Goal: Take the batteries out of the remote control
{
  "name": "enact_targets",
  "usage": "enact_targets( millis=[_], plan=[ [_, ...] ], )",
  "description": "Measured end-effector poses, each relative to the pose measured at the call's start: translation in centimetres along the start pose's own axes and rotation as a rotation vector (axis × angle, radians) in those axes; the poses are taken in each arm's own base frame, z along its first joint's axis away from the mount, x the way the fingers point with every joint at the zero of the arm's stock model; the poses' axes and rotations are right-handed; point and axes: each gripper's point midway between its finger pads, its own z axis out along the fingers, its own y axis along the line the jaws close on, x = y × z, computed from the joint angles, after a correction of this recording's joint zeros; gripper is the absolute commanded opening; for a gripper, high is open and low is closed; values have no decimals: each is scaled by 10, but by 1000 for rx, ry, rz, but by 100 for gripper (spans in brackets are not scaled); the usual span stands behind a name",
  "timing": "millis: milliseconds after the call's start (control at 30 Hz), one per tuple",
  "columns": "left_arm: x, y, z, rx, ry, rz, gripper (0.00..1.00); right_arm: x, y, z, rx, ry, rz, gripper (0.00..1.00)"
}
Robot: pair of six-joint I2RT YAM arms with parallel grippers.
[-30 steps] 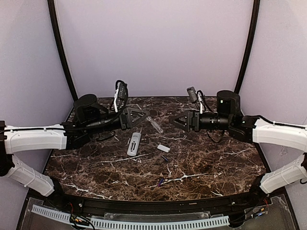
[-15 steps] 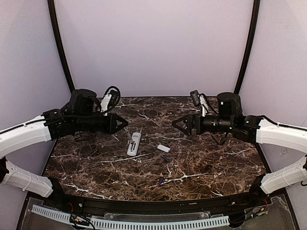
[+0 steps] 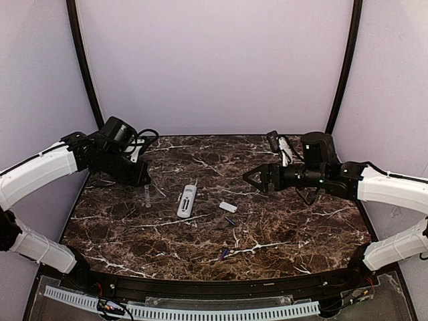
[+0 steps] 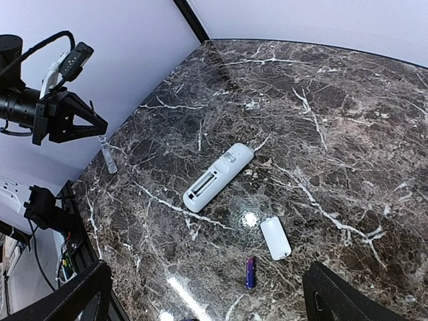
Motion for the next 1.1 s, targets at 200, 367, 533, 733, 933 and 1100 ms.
enact_targets(
  millis=[200, 367, 533, 733, 933, 1100],
  plan=[
    [17, 32, 19, -85, 104, -30, 0, 7, -13, -4, 68, 9, 9, 99],
    [39, 52, 42, -133, 201, -49, 0, 11, -21, -7, 110, 17, 13, 99],
    [54, 62, 63, -159, 286, -54, 0, 18, -29, -9, 150, 33, 18, 99],
    [69, 68, 91, -169, 369, -63, 0, 19, -33, -13, 175, 24, 17, 99],
    [72, 68, 109, -164, 383, -87, 5, 24, -38, -17, 201, 26, 18, 98],
    [75, 69, 123, -161, 388, -110, 27, 29, -44, -20, 231, 37, 20, 99]
  ],
)
